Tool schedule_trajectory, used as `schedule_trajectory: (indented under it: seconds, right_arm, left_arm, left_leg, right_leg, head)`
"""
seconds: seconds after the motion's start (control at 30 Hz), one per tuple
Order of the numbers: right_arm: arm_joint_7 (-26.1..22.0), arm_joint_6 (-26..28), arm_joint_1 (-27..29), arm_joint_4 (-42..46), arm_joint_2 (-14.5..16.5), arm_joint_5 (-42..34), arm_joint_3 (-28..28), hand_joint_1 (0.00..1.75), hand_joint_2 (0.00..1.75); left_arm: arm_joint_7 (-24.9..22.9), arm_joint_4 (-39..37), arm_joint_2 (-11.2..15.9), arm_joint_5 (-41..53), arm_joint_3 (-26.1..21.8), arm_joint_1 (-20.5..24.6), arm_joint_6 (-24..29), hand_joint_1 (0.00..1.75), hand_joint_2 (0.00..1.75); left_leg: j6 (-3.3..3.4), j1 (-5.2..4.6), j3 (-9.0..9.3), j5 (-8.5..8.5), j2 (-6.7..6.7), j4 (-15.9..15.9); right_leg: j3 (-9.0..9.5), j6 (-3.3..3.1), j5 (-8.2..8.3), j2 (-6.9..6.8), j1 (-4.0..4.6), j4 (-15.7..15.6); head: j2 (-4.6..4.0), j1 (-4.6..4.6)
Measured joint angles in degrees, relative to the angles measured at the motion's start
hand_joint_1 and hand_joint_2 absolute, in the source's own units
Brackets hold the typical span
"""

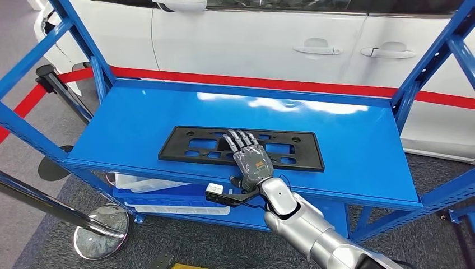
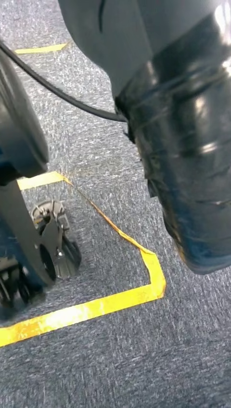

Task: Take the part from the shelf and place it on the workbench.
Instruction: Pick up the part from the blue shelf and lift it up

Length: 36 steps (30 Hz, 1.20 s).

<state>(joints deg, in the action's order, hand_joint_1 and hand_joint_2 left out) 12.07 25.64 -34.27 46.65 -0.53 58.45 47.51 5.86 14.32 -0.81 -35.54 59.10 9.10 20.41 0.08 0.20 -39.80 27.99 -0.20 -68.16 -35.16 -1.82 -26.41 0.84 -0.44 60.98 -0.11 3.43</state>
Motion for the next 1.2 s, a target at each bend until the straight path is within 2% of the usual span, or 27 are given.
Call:
schedule_trajectory:
  seconds: [0.07,0.1,0.2,0.23,0.3,0.37,0.4,0.43,0.47,0.53,0.6,0.73,0.77,0.83,0.9,0.97,1.07,1.2]
  right_arm:
    - [0.19,-0.20,0.00,0.07,-0.03,0.39,-0.07,0.00,1.75]
    - [0.31,-0.34,0.00,0.10,-0.05,0.68,-0.12,0.00,1.75]
    - [0.58,-0.72,0.03,0.11,-0.15,1.47,-0.23,0.00,1.75]
    - [0.72,-0.80,0.06,0.11,-0.23,1.80,-0.25,0.00,1.75]
    - [1.10,-0.91,0.18,0.12,-0.48,3.03,-0.27,0.00,1.75]
    - [1.79,-1.03,0.39,0.12,-0.73,5.09,-0.30,0.00,1.75]
    - [2.30,-1.08,0.50,0.12,-0.85,6.47,-0.32,0.00,1.75]
    - [2.89,-1.11,0.56,0.12,-0.98,7.93,-0.34,0.00,1.75]
    - [3.49,-1.11,0.57,0.12,-1.09,9.32,-0.40,0.00,1.75]
    - [4.68,-1.09,0.56,0.11,-1.26,11.30,-0.73,0.00,1.75]
    - [5.65,-0.98,0.54,0.11,-1.30,12.22,-1.31,0.00,1.75]
    - [6.28,-0.81,0.52,0.10,-1.46,12.50,-2.08,0.00,1.75]
    - [6.29,-0.81,0.51,0.10,-1.52,12.50,-2.21,0.00,1.75]
    - [6.29,-0.82,0.50,0.10,-1.52,12.51,-2.39,0.00,1.75]
    - [6.29,-0.83,0.54,0.09,-1.52,12.52,-2.51,0.76,1.75]
    - [6.29,-0.84,0.56,0.08,-1.52,12.52,-2.57,1.52,1.75]
    - [6.29,-0.84,0.56,0.08,-1.52,12.52,-2.57,1.52,1.75]
    - [6.29,-0.84,0.57,0.07,-1.52,12.52,-2.60,1.75,1.75]
  left_arm:
    - [-0.08,0.00,0.00,0.05,0.00,0.19,-0.04,0.00,0.00]
    - [-0.11,0.00,0.00,0.11,0.00,0.24,-0.08,0.00,0.00]
    - [-0.19,0.00,-0.04,0.26,0.00,0.17,-0.22,0.00,0.00]
    - [-0.20,0.00,-0.10,0.31,0.00,0.16,-0.26,0.00,0.00]
    - [-0.22,0.00,-0.20,0.45,0.01,0.22,-0.33,0.00,0.00]
    - [-0.28,-0.01,-0.20,0.53,0.02,0.23,-0.40,0.00,0.00]
    - [-0.33,-0.02,-0.19,0.55,0.02,0.22,-0.44,0.00,0.00]
    - [-0.39,-0.02,-0.20,0.56,0.02,0.20,-0.51,0.00,0.00]
    - [-0.46,-0.02,-0.22,0.60,0.03,0.20,-0.57,0.00,0.00]
    - [-0.59,-0.02,-0.30,0.64,0.04,0.20,-0.65,0.00,0.00]
    - [-0.64,-0.02,-0.34,0.66,0.04,0.22,-0.63,0.00,0.00]
    - [-0.66,-0.02,-0.33,0.68,0.04,0.20,-0.61,0.00,0.00]
    - [-0.66,-0.02,-0.33,0.68,0.04,0.21,-0.60,0.00,0.00]
    - [-0.66,-0.02,-0.33,0.68,0.04,0.24,-0.59,0.00,0.00]
    - [-0.66,-0.02,-0.38,0.68,0.04,0.19,-0.59,0.00,0.00]
    - [-0.66,-0.02,-0.42,0.68,0.04,0.14,-0.59,0.00,0.00]
    - [-0.66,-0.02,-0.42,0.68,0.04,0.14,-0.59,0.00,0.00]
    - [-0.69,-0.02,-0.42,0.68,0.04,0.09,-0.59,0.00,0.00]
  left_leg:
    - [0.60,-0.37,3.29,-2.14,-0.07,6.59]
    - [0.79,-0.56,4.08,-2.32,-0.11,8.24]
    - [1.38,-0.59,4.66,-2.53,-0.11,9.54]
    - [1.69,-0.45,4.94,-2.81,-0.05,10.09]
    - [2.14,-0.19,5.32,-3.27,0.06,10.91]
    - [2.31,-0.24,5.26,-3.29,0.07,10.92]
    - [2.33,-0.25,5.23,-3.26,0.07,10.84]
    - [2.34,-0.24,5.22,-3.21,0.07,10.73]
    - [2.30,-0.21,5.22,-3.12,0.04,10.56]
    - [1.96,-0.24,5.06,-2.77,-0.07,9.89]
    - [1.39,-0.39,4.66,-2.45,-0.18,9.10]
    - [0.34,-0.20,4.12,-2.01,-0.18,8.36]
    - [0.03,-0.12,3.47,-1.02,-0.16,6.89]
    - [-0.56,0.12,0.84,2.20,-0.12,0.98]
    - [-0.92,0.36,-2.04,4.69,-0.11,-5.25]
    - [-1.02,0.41,-3.08,5.30,-0.11,-7.43]
    - [-1.02,0.41,-3.08,5.30,-0.11,-7.43]
    - [-1.03,0.42,-3.13,5.00,-0.11,-7.55]
  right_leg:
    - [0.10,0.18,-0.05,0.04,0.10,-0.07]
    - [0.09,0.37,-0.02,0.04,0.11,-0.16]
    - [0.31,1.23,0.09,0.00,0.06,-0.62]
    - [0.13,1.50,-0.42,-0.05,0.07,-0.11]
    - [-1.71,1.84,-3.08,-0.17,0.06,4.08]
    - [-4.85,2.09,-6.20,-0.19,-0.02,10.80]
    - [-5.87,2.21,-6.72,-0.20,-0.07,12.99]
    - [-5.98,2.31,-6.18,-0.22,-0.13,13.29]
    - [-5.05,2.38,-4.73,-0.24,-0.19,11.49]
    - [-1.57,2.39,-1.49,-0.32,-0.28,4.54]
    - [0.49,1.95,-0.36,-0.27,-0.21,0.23]
    - [0.70,0.64,-0.04,-0.22,-0.07,-0.55]
    - [0.75,0.35,0.12,-0.25,-0.20,-0.72]
    - [0.74,0.03,0.29,-0.29,-0.27,-0.86]
    - [0.62,-0.05,0.32,-0.32,-0.18,-0.81]
    - [0.57,-0.05,0.32,-0.32,-0.15,-0.78]
    - [0.57,-0.05,0.32,-0.32,-0.15,-0.78]
    - [0.55,-0.05,0.32,-0.32,-0.15,-0.75]
  head:
    - [0.00,-0.02]
    - [0.00,-0.03]
    - [0.00,-0.07]
    - [0.00,-0.10]
    - [0.00,-0.20]
    - [0.00,-0.21]
    - [0.00,-0.21]
    - [0.00,-0.21]
    - [0.00,-0.22]
    - [0.00,-0.22]
    - [0.00,-0.15]
    - [0.00,-0.06]
    - [0.00,0.12]
    - [0.00,0.46]
    - [0.00,0.52]
    - [0.00,0.53]
    - [0.00,0.53]
    - [0.00,0.53]
